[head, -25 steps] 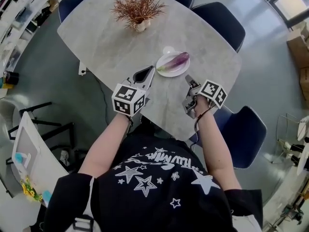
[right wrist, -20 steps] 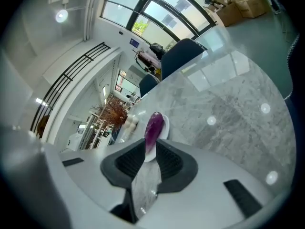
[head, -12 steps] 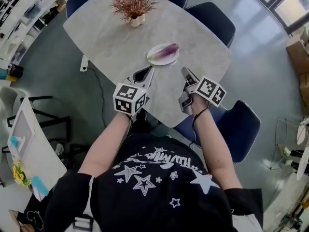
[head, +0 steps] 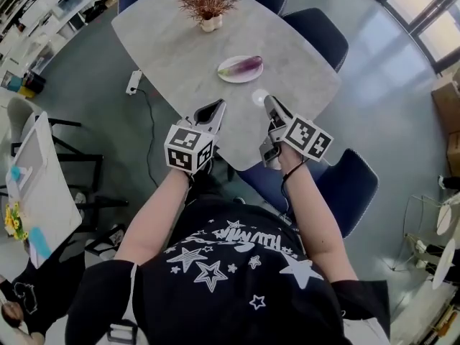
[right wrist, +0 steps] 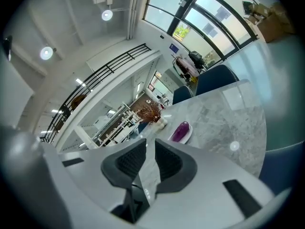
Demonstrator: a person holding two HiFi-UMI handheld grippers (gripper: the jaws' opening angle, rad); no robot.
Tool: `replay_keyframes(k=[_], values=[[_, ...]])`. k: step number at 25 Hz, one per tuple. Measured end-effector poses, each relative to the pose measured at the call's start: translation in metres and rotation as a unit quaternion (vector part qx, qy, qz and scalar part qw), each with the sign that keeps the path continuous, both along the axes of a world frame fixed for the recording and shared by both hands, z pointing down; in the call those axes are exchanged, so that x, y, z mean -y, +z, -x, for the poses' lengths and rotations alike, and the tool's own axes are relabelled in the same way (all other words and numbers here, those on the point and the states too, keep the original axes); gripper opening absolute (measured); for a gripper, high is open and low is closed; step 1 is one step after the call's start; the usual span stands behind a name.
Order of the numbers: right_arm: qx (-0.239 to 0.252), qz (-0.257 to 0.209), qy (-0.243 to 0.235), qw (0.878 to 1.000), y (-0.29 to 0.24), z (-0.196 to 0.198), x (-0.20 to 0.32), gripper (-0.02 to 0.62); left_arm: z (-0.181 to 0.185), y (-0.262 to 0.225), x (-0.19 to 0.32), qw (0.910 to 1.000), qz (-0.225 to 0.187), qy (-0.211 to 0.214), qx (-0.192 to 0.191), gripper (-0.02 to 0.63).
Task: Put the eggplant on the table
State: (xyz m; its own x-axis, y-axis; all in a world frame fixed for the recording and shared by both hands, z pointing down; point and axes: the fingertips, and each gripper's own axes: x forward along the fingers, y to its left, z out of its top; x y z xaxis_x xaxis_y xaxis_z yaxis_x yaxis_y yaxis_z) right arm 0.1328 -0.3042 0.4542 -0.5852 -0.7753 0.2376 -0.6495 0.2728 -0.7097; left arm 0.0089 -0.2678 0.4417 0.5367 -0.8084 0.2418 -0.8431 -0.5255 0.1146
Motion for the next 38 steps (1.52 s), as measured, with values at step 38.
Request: replay_keyframes(k=[38], values=[[-0.093, -0.045, 0.021, 0.994, -0.015, 0.042, -0.154, 0.006, 0.056, -0.019, -0.171, 0.9999, -0.007, 0.009, -0.012, 0.008]])
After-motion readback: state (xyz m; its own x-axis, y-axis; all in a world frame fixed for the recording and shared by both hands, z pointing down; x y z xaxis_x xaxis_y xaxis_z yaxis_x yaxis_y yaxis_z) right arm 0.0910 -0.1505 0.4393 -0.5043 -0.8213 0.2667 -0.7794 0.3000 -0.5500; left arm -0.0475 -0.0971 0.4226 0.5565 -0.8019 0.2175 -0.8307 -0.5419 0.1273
